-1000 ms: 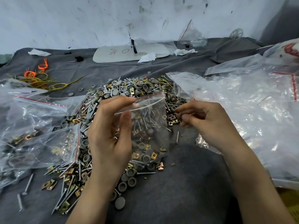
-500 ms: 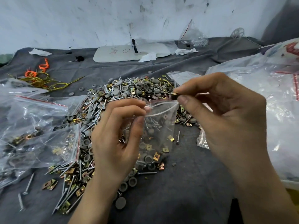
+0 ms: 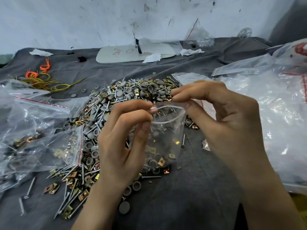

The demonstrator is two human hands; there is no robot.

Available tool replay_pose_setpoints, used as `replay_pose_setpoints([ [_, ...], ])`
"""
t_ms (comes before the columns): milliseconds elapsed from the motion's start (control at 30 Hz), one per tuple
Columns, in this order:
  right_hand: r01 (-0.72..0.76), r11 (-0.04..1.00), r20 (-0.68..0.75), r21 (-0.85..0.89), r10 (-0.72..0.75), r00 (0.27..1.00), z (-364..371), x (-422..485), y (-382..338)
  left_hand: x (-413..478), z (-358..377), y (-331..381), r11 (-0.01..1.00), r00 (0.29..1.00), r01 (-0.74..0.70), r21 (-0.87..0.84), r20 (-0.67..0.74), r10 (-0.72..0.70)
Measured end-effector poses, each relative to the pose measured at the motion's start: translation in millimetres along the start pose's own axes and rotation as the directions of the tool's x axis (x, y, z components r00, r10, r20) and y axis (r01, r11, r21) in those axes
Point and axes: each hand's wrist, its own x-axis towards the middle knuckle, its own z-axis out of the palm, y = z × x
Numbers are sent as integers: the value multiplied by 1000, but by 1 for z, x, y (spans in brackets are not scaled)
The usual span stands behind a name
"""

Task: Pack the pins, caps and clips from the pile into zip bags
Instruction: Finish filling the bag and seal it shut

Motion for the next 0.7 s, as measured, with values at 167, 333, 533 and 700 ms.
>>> replay_pose_setpoints([
  [167, -139, 985, -147, 100, 153, 977, -9, 2, 16, 0, -1, -3, 999, 999, 2, -38, -37, -3],
  [333, -477, 836, 167, -272, 529, 832, 3, -3, 63, -2, -2, -6, 999, 997, 32, -36, -65, -34],
  [533, -360, 733, 387, -577, 634, 669, 22, -12, 80, -1, -3, -8, 999, 997, 33, -29, -74, -35],
  [700, -432, 764, 411, -480, 630, 659, 20, -11, 77, -2, -3, -9, 999, 997, 27, -34, -69, -29],
])
